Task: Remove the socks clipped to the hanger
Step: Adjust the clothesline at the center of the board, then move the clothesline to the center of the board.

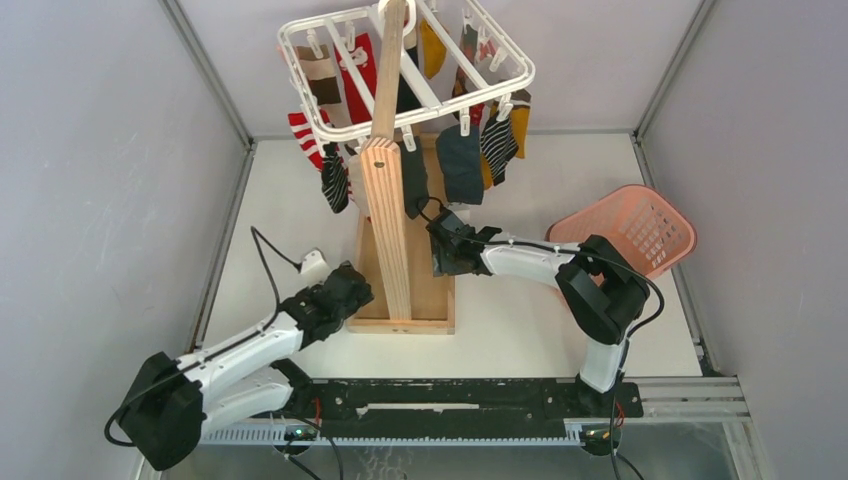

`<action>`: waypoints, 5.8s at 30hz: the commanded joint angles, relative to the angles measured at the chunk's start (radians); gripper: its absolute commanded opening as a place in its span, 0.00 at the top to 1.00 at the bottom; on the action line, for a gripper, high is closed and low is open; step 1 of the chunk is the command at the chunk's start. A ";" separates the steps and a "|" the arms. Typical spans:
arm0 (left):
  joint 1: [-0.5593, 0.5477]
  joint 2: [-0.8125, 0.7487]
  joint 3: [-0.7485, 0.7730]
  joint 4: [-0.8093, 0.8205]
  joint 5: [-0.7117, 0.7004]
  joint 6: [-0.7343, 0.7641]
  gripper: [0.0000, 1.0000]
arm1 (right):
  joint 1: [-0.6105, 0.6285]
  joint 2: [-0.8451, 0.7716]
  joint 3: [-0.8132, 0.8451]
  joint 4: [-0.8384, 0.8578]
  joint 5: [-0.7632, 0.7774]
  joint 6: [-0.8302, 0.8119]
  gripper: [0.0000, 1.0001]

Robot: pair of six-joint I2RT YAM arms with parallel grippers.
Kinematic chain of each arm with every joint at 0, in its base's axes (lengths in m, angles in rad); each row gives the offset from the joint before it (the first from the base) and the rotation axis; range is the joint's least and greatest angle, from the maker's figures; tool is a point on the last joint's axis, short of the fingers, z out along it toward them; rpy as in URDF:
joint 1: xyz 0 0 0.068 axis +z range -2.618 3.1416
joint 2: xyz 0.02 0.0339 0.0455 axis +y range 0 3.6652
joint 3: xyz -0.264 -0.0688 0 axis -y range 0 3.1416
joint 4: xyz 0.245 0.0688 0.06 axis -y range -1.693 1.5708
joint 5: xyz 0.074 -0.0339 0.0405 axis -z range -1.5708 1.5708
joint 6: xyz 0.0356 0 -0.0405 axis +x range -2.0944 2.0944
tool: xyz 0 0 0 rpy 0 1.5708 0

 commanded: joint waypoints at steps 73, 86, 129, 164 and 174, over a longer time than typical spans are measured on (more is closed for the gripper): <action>0.381 0.173 0.484 -0.060 0.029 0.408 0.20 | 0.556 -0.380 -0.106 0.069 0.301 -0.053 0.23; 0.380 -0.063 0.283 -0.095 -0.005 0.317 0.20 | 0.462 -0.291 0.080 0.354 0.279 -0.324 0.30; 0.381 -0.278 0.106 -0.112 0.009 0.261 0.20 | 0.401 0.337 1.092 0.090 0.580 -0.327 1.00; 0.326 0.109 0.171 0.186 -0.043 0.244 0.23 | 0.364 -0.473 0.156 0.119 0.075 -0.249 0.19; 0.173 -0.004 0.230 -0.032 -0.082 0.224 0.20 | 0.271 -0.709 -0.094 0.040 -0.026 -0.187 0.19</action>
